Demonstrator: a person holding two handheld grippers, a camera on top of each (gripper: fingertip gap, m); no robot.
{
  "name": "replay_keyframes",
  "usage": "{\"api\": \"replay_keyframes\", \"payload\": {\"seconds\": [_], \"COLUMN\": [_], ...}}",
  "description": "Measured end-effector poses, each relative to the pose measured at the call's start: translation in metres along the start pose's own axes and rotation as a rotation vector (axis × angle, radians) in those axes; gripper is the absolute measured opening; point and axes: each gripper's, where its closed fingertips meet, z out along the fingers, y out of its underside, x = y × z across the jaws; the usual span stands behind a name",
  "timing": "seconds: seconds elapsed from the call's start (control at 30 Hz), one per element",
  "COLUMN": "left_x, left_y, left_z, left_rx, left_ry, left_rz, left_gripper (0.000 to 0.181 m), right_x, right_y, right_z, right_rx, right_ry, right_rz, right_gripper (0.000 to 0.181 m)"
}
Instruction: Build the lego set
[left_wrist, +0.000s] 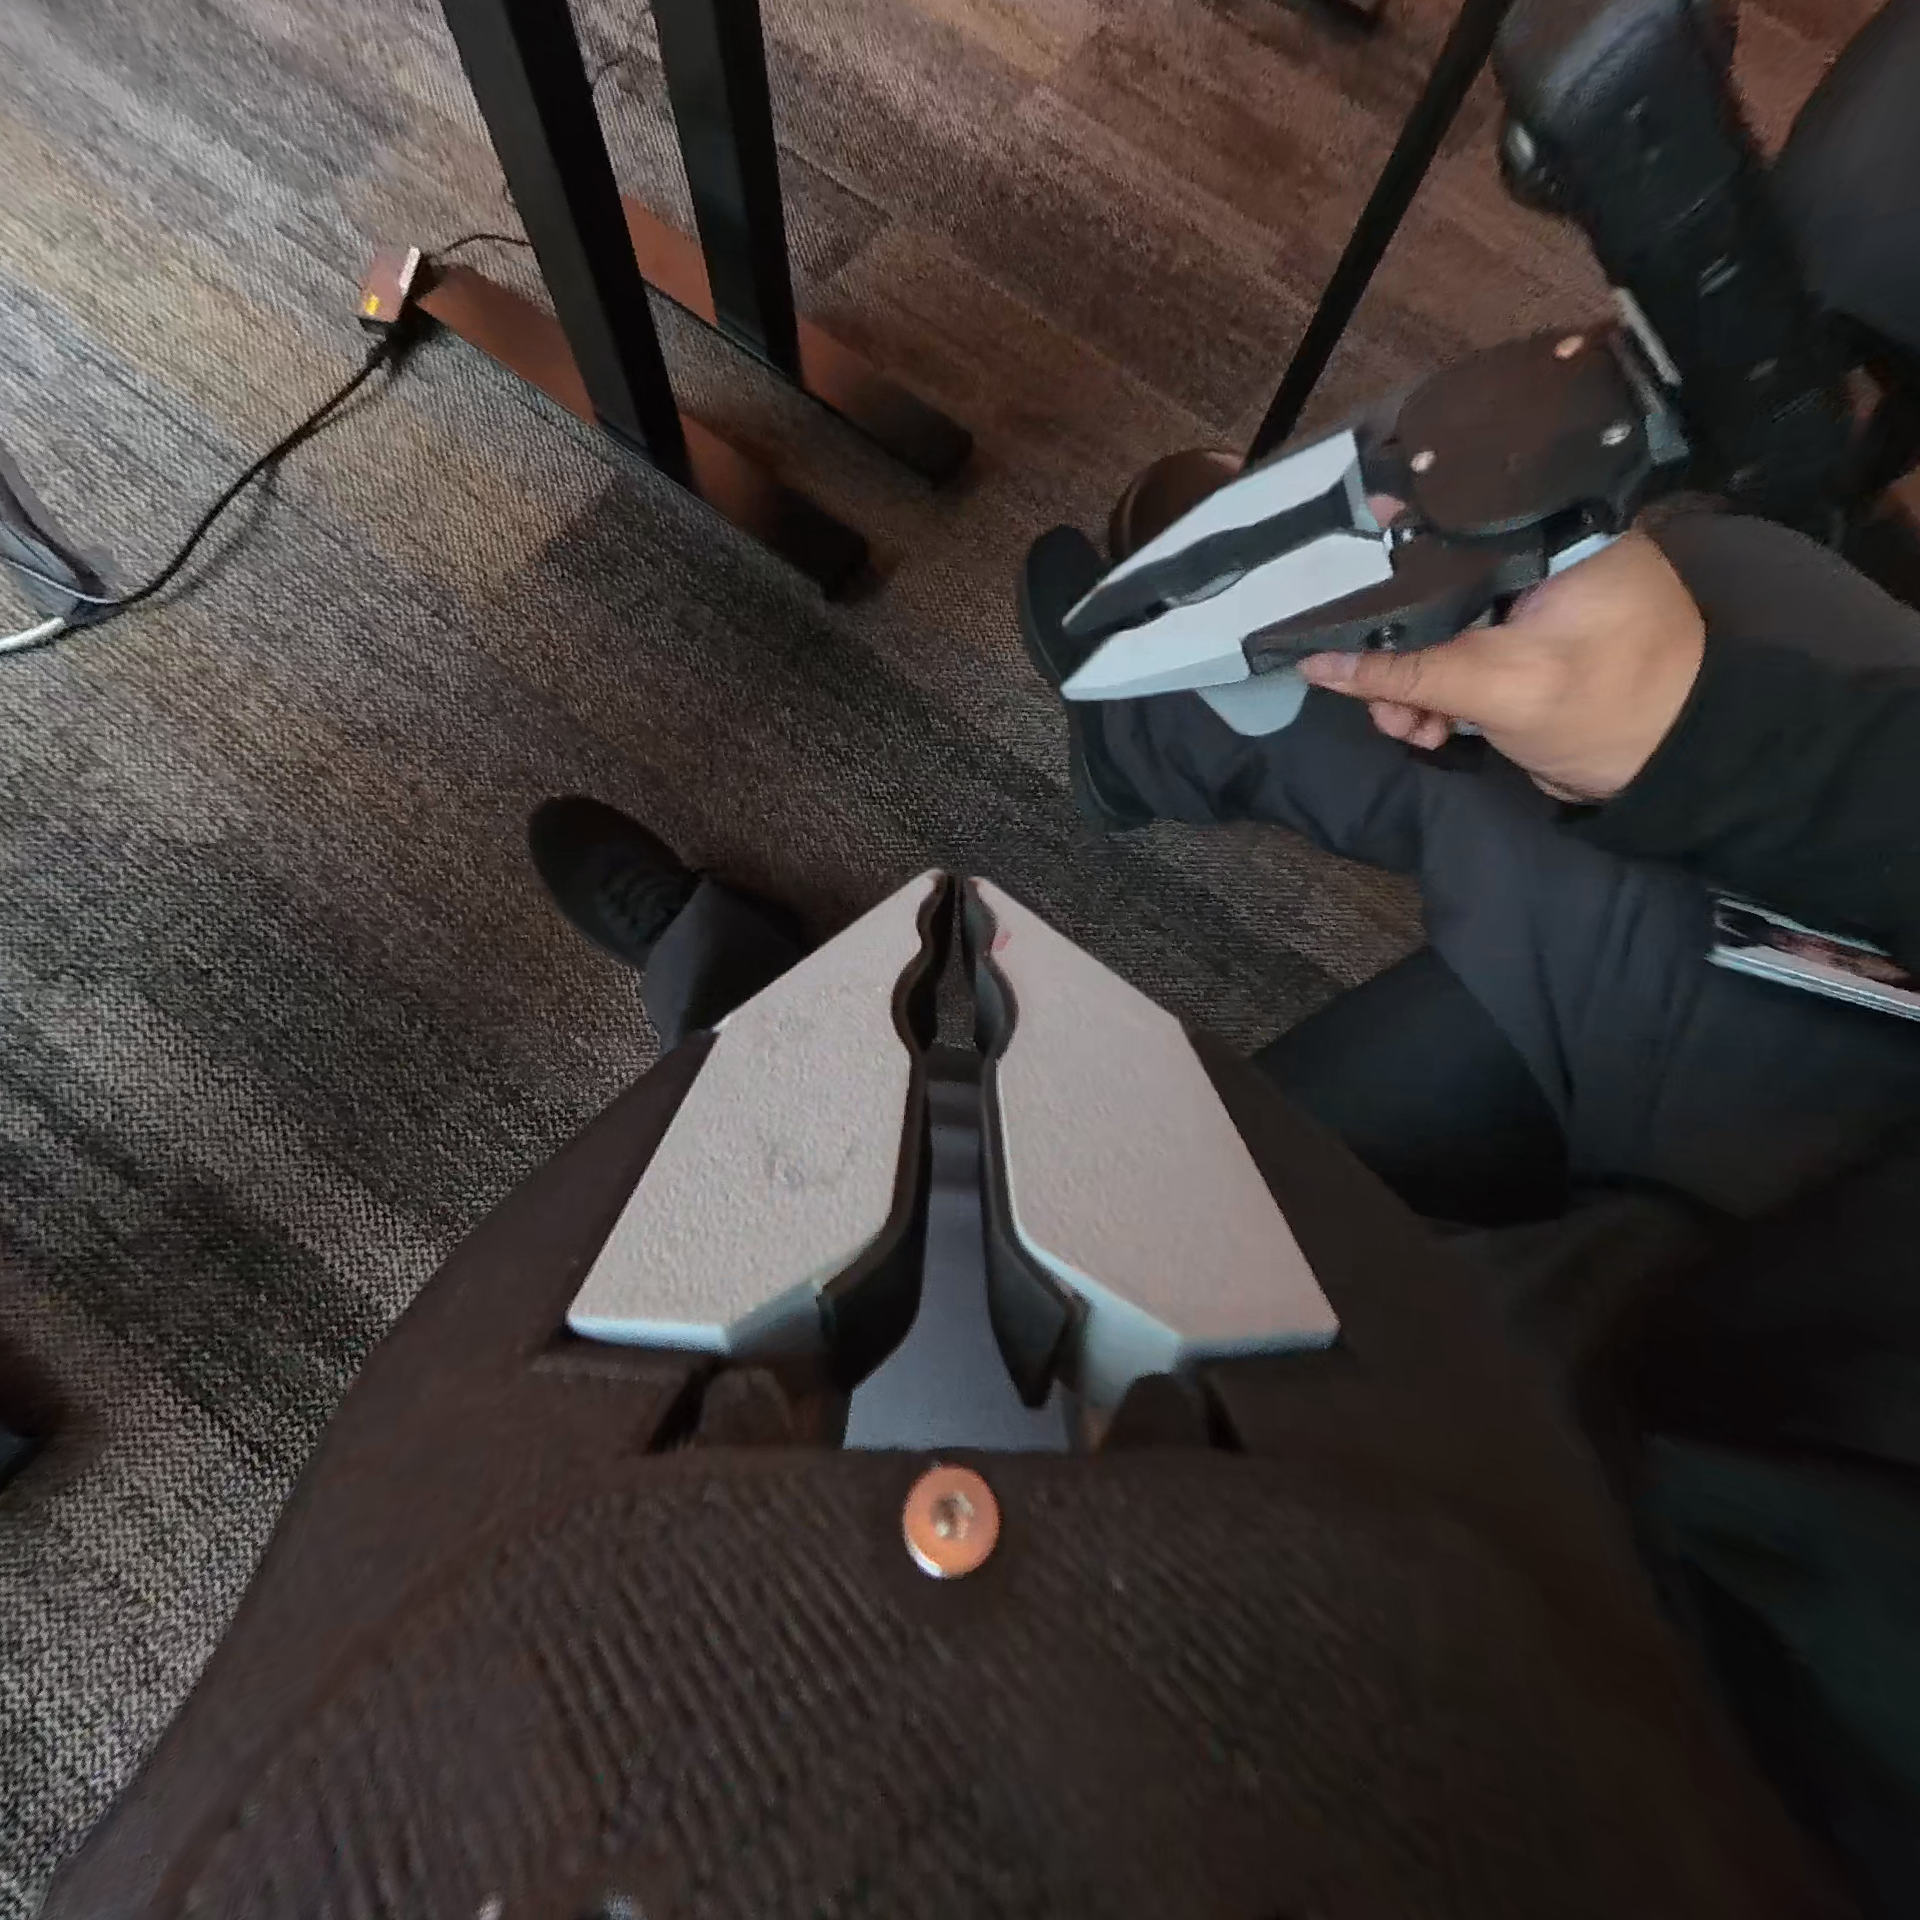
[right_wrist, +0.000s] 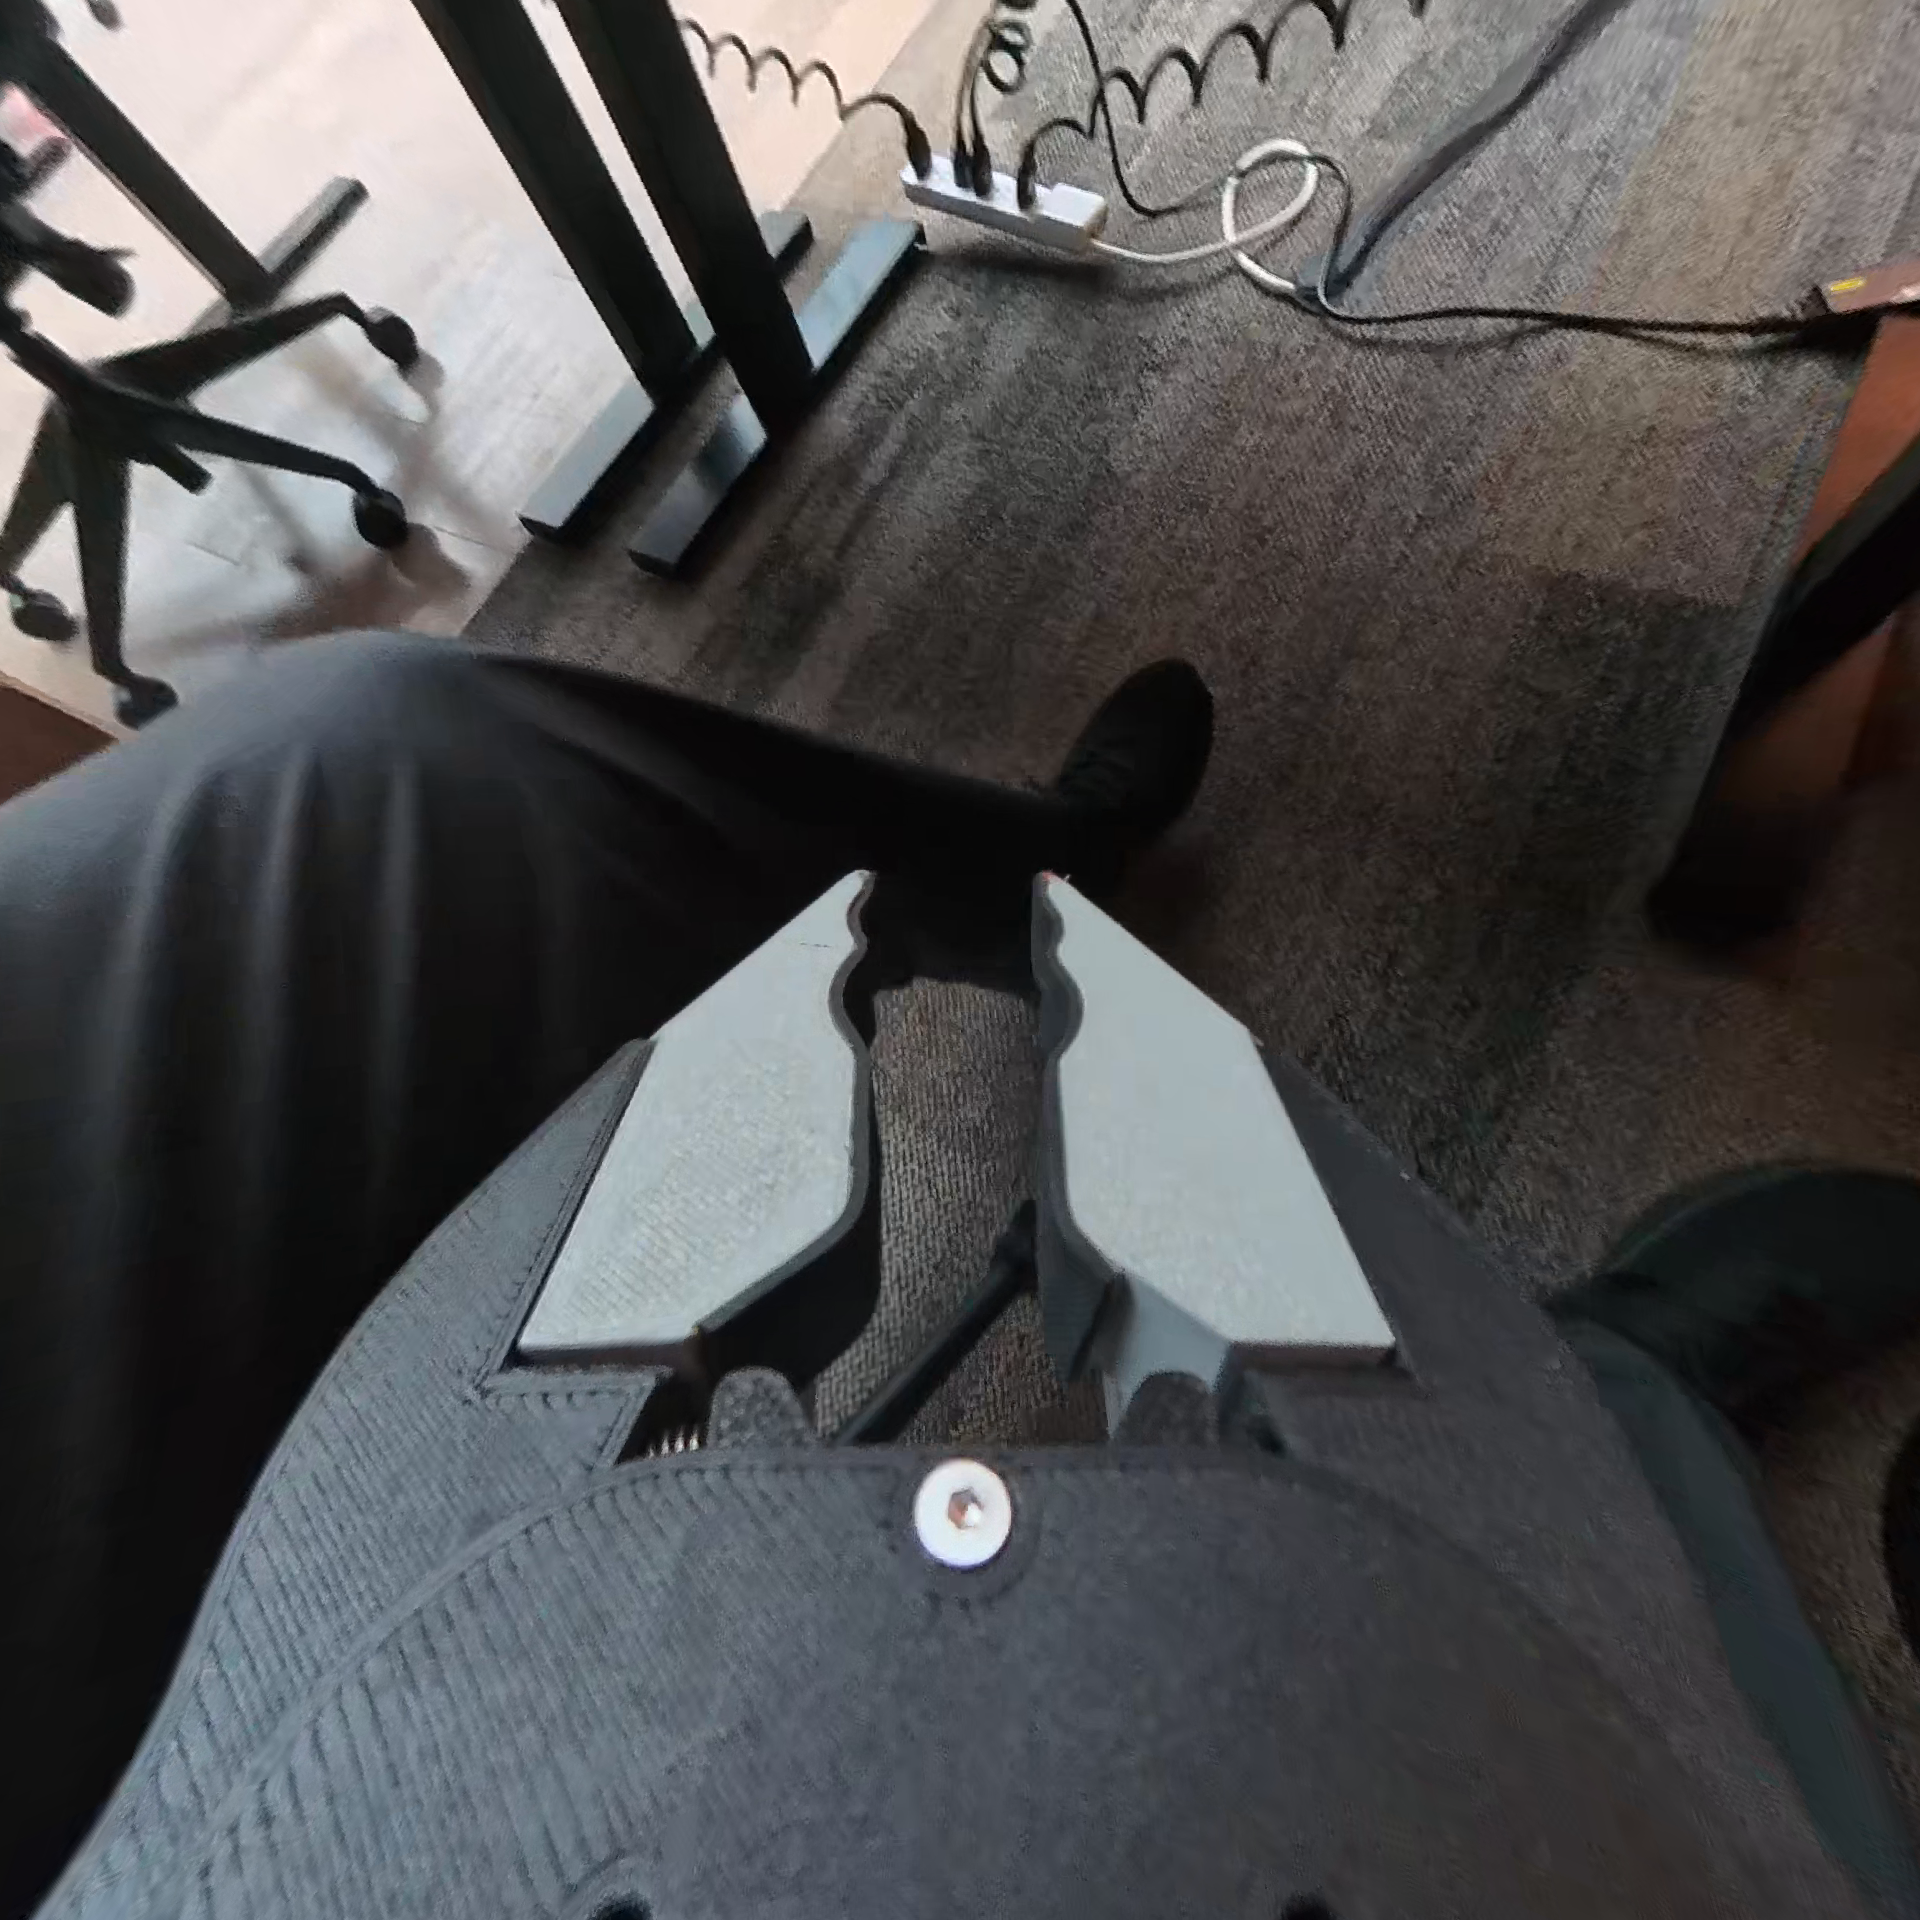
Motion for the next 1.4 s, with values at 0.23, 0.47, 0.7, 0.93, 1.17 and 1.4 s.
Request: {"api": "replay_keyframes", "payload": {"seconds": [0.23,0.47,0.7,0.93,1.17,1.4], "left_x": [-0.05,-0.057,-0.038,-0.031,-0.01,-0.019], "left_y": [0.012,0.022,0.012,-0.037,-0.071,-0.102], "left_z": [-0.02,-0.033,-0.041,-0.002,0.092,0.146], "left_rx": [-0.018,-0.035,-0.083,-0.006,0.007,-0.016], "left_ry": [-0.294,-0.376,-0.36,-0.222,0.031,0.088], "left_rz": [0.05,-0.154,-0.079,0.103,0.16,0.158], "left_gripper": [0.0,0.0,0.0,0.0,0.002,0.002], "right_x": [-0.077,-0.09,-0.087,0.058,0.275,0.355], "right_y": [-0.121,-0.187,-0.198,-0.143,0.097,0.347], "right_z": [0.016,0.021,0.006,-0.057,-0.026,0.074], "right_rx": [0.16,0.343,0.412,0.277,-0.221,-0.323], "right_ry": [-0.168,-0.197,-0.265,-0.063,0.108,0.41], "right_rz": [-0.116,-0.212,-0.244,-0.278,0.135,0.827], "right_gripper": [0.028,0.025,0.028,0.03,0.021,0.016]}}
